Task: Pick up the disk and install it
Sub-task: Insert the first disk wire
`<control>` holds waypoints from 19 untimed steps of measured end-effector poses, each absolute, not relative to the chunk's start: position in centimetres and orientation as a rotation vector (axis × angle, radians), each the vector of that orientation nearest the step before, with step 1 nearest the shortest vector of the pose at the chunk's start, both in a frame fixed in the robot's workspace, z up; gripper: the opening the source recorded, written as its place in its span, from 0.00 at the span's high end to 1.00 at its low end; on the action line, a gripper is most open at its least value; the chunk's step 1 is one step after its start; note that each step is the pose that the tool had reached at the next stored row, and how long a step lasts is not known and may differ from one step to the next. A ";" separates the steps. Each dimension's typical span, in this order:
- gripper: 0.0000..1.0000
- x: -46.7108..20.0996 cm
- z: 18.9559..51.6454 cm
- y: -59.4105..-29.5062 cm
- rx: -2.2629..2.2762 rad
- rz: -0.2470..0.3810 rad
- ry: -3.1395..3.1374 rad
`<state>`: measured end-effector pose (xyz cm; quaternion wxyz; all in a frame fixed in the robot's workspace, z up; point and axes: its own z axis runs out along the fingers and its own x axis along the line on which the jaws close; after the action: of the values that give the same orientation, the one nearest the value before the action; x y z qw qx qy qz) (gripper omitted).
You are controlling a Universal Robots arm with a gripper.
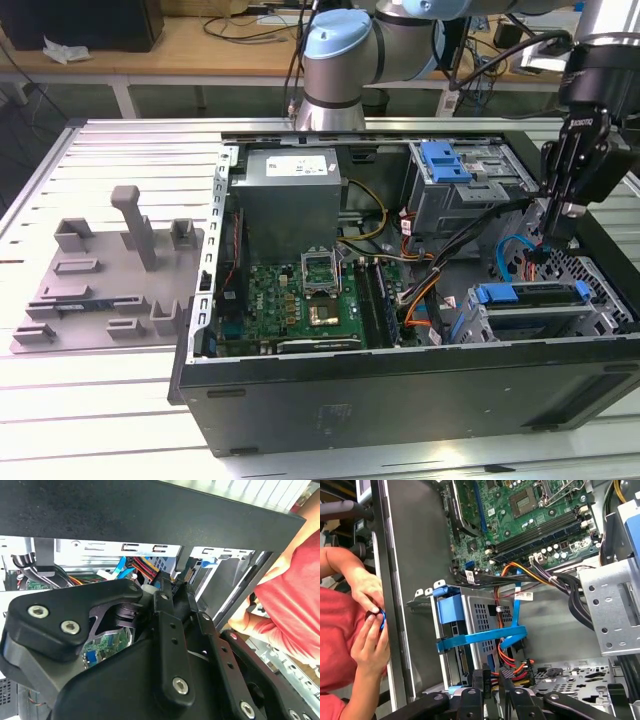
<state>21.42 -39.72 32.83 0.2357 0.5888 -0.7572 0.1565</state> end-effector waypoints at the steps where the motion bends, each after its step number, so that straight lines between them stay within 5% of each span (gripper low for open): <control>1: 0.74 21.4 32.8 -39.7 1.615 0.431 -2.079; 19: 0.74 21.2 32.8 -39.7 1.610 0.440 -2.098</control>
<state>21.16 -39.74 32.77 0.2281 0.5848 -0.7619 0.1597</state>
